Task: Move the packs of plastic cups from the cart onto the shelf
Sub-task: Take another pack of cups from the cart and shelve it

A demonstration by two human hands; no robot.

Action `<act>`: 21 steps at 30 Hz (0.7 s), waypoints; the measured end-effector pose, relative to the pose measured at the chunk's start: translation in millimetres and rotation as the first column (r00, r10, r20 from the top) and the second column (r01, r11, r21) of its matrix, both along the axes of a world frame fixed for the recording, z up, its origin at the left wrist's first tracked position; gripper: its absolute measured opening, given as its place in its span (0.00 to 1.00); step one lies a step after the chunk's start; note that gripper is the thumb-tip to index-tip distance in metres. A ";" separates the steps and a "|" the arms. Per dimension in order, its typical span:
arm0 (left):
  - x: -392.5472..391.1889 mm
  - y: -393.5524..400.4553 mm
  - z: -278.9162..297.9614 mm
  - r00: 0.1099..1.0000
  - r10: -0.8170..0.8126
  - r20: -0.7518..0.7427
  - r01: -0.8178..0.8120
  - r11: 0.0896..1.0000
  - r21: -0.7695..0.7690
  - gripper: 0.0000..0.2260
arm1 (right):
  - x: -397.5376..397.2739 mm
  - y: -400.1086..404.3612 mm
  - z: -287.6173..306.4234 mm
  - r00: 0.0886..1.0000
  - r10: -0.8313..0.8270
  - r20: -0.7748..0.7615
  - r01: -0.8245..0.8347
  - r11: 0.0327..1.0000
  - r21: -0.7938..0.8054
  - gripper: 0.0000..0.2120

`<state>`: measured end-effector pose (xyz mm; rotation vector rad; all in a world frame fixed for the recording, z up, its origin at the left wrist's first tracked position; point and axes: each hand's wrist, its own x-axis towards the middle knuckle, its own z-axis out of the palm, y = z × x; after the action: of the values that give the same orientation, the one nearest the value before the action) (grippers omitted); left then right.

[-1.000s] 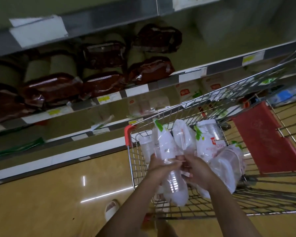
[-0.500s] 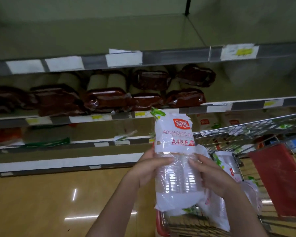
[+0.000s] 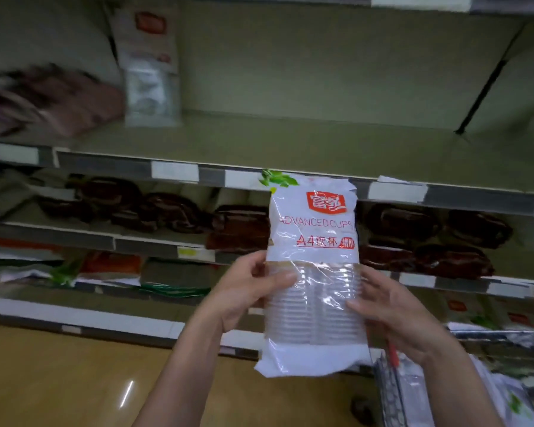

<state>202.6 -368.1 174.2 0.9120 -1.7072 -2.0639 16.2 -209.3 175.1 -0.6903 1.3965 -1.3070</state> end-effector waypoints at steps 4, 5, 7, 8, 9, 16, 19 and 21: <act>43.4 -52.4 23.6 0.992 0.121 -0.037 -0.122 0.992 -0.032 0.16 | 36.8 -64.8 23.0 0.998 0.047 -0.046 -0.049 0.997 -0.053 0.32; 50.9 -63.5 28.4 0.987 0.152 -0.048 -0.154 0.987 -0.041 0.16 | 44.5 -78.1 28.5 0.997 0.048 -0.065 -0.052 0.997 -0.064 0.33; 61.4 -86.8 38.1 0.974 0.215 -0.070 -0.219 0.974 -0.053 0.16 | 55.7 -105.5 40.3 0.995 0.035 -0.097 -0.043 0.996 -0.084 0.30; 63.4 -97.2 43.3 0.968 0.239 -0.081 -0.245 0.968 -0.062 0.16 | 57.8 -118.2 45.4 0.993 0.034 -0.112 -0.045 0.994 -0.096 0.29; 65.4 -106.4 47.3 0.961 0.262 -0.091 -0.269 0.960 -0.079 0.16 | 61.4 -130.1 51.4 0.992 0.036 -0.124 -0.049 0.994 -0.102 0.30; 68.4 -194.8 90.2 0.931 0.330 -0.154 -0.360 0.896 -0.259 0.23 | 65.7 -250.5 89.3 0.977 0.045 -0.210 -0.084 0.980 -0.183 0.24; 72.5 -232.0 111.6 0.913 0.392 -0.109 -0.406 0.854 -0.324 0.31 | 71.3 -303.2 104.1 0.972 0.062 -0.229 -0.106 0.977 -0.187 0.21; 76.0 -257.1 123.1 0.896 0.439 -0.068 -0.432 0.823 -0.368 0.39 | 75.2 -334.9 110.0 0.973 0.085 -0.215 -0.125 0.976 -0.177 0.22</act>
<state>278.6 -625.1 297.3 1.0721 -1.6311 -1.3768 91.3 -544.2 285.2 -1.0410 1.3891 -1.3237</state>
